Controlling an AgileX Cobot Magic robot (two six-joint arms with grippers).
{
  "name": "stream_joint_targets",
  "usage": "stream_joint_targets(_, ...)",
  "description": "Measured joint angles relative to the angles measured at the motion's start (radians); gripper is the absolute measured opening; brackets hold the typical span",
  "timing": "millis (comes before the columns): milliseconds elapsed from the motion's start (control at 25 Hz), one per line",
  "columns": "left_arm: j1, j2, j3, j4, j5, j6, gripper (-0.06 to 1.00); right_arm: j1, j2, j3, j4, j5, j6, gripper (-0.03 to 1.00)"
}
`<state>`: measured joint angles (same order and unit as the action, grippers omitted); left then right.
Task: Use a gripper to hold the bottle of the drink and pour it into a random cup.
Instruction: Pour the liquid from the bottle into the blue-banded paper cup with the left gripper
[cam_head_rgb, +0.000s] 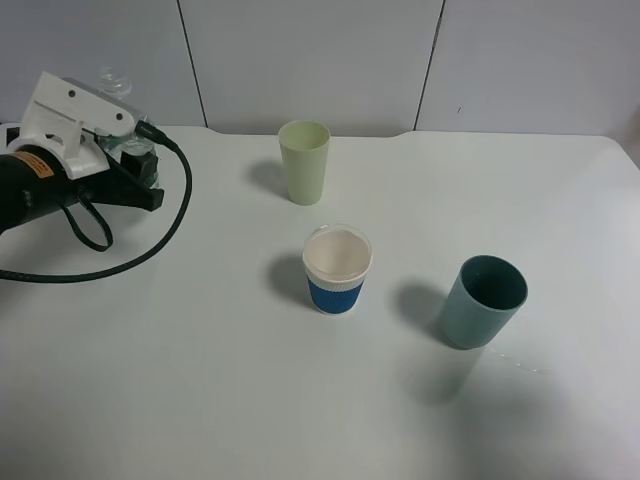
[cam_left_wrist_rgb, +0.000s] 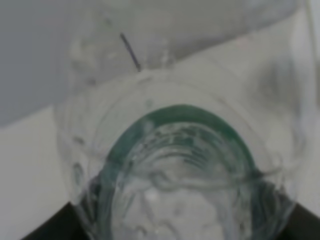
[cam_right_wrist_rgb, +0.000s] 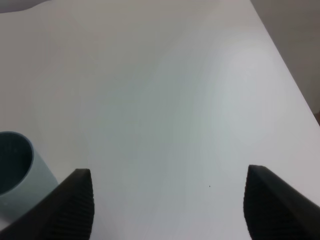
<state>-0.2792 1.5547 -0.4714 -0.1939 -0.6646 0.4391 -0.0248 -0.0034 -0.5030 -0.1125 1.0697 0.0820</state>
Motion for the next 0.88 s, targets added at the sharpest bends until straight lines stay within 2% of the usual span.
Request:
stream_joint_targets(280,-0.179,-0.048,0.000,-0.428,0.001,0.521,0.50,0.000,0.000,0.000,0.000,0.000,0.000,0.63)
stream_joint_targets(440,-0.273,-0.048,-0.016,-0.648,0.000,0.777,0.50,0.000,0.000,0.000,0.000,0.000,0.000,0.63)
stream_joint_targets(600,-0.354,-0.049,-0.074,-0.878,-0.002,0.993,0.50,0.000,0.000,0.000,0.000,0.000,0.000,0.63)
stream_joint_targets(760,-0.429,-0.049,-0.155,-1.122,-0.036,1.275,0.50,0.000,0.000,0.000,0.000,0.000,0.000,0.63)
stream_joint_targets(880,-0.474,-0.049,-0.197,-1.255,-0.074,1.492,0.50,0.000,0.000,0.000,0.000,0.000,0.000,0.63)
